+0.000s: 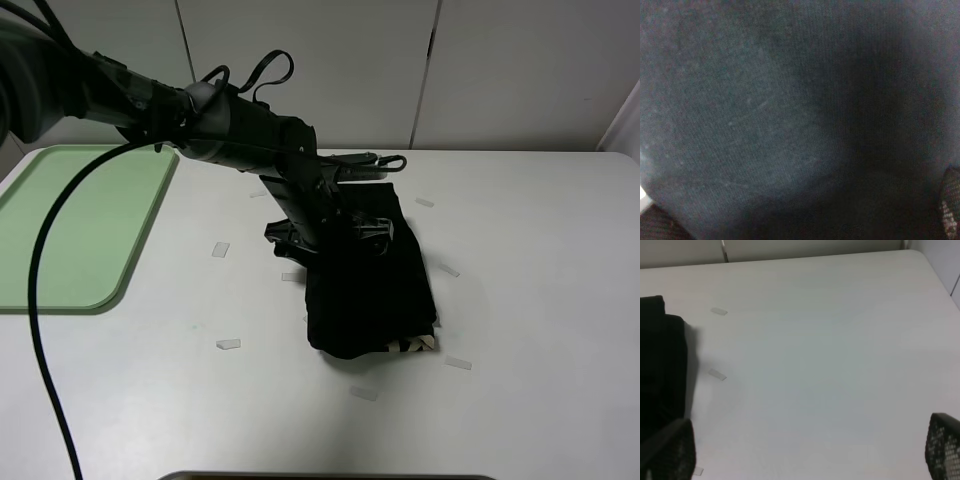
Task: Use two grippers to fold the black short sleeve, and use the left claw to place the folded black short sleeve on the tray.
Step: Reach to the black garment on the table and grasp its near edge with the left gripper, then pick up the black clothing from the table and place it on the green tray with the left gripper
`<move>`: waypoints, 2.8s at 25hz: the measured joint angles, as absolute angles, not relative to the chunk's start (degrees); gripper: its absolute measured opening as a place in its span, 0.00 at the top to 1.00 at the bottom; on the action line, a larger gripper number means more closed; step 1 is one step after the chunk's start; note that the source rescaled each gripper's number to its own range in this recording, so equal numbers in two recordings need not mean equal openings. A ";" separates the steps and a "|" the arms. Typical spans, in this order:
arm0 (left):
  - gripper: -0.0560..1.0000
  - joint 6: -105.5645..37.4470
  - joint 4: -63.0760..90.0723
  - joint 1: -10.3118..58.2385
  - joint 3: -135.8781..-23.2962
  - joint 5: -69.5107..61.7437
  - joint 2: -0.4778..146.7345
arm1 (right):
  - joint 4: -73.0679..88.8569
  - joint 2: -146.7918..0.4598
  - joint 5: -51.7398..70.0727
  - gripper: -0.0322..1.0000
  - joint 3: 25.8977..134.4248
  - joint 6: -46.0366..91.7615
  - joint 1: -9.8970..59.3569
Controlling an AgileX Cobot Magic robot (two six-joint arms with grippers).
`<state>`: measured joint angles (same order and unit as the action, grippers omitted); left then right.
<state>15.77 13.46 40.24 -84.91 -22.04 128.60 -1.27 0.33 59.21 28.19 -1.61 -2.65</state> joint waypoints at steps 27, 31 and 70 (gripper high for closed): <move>0.42 12.26 9.17 37.40 -84.91 -28.95 128.07 | -1.27 0.33 59.21 0.00 28.19 -1.61 -2.65; 0.42 9.84 9.17 35.54 -84.91 -31.58 127.96 | -1.27 0.33 59.21 0.00 28.19 -1.61 -2.65; 0.71 -6.47 4.24 12.66 -84.91 -49.91 119.12 | -1.22 0.33 59.21 0.00 28.19 -1.61 -2.65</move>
<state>-6.47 4.24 12.66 -84.91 -49.91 119.12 -1.22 0.33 59.21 28.19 -1.61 -2.65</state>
